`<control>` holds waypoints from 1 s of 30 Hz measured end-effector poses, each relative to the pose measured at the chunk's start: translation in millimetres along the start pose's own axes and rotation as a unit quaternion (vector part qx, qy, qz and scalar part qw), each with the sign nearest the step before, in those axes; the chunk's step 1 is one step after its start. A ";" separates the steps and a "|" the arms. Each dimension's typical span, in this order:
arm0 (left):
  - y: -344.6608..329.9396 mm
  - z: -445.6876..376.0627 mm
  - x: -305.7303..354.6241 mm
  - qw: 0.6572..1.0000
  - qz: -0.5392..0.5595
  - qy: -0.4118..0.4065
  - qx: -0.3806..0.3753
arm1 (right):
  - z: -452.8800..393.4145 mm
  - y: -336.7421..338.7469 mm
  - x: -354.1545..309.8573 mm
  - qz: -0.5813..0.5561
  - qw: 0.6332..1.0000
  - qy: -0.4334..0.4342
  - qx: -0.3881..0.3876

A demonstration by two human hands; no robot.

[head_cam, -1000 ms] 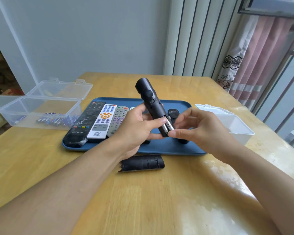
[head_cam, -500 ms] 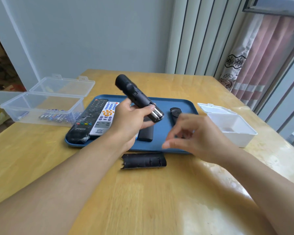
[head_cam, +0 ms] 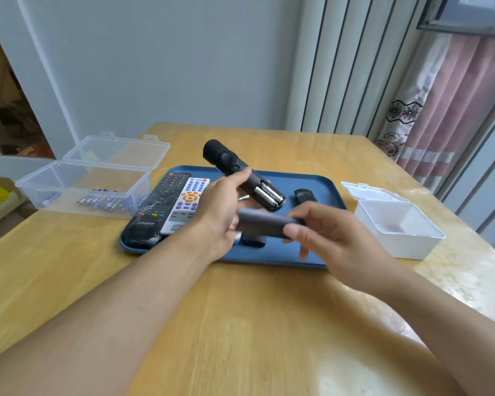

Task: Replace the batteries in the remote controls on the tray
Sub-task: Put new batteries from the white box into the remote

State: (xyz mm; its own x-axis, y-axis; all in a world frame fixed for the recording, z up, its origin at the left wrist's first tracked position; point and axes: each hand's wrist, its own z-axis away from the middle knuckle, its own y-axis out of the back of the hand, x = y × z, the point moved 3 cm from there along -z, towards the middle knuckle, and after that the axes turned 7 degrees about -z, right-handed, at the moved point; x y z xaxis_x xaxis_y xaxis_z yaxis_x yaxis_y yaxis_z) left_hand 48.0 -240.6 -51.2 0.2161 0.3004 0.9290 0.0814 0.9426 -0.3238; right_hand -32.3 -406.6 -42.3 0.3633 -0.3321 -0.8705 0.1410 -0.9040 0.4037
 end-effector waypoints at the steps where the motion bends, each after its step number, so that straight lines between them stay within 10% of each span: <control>1: -0.8 0.9 0.1 1.000 0.011 0.006 -0.007 | -1.9 3.6 2.2 -0.052 0.998 -0.014 0.035; 9: -17.0 14.7 -7.0 0.992 -0.065 -0.089 -0.065 | -9.3 12.6 19.7 -0.319 0.920 -0.166 0.158; 23: -20.1 18.5 -11.5 0.982 -0.104 -0.145 -0.068 | -7.7 16.0 17.8 -0.227 0.943 -0.165 0.182; 30: -17.3 16.2 -6.8 0.983 -0.088 -0.159 -0.035 | -6.6 9.8 18.8 -0.253 0.945 -0.196 0.062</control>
State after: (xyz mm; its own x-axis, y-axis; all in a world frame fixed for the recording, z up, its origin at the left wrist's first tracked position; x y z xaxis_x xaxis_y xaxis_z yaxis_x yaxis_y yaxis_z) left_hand 29.3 -256.6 -48.9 -0.1207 0.1736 0.9774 0.1603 0.9751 -0.1534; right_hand -18.1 -419.9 -52.9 -0.0955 0.0992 -0.9905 0.0880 -0.9903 -0.1077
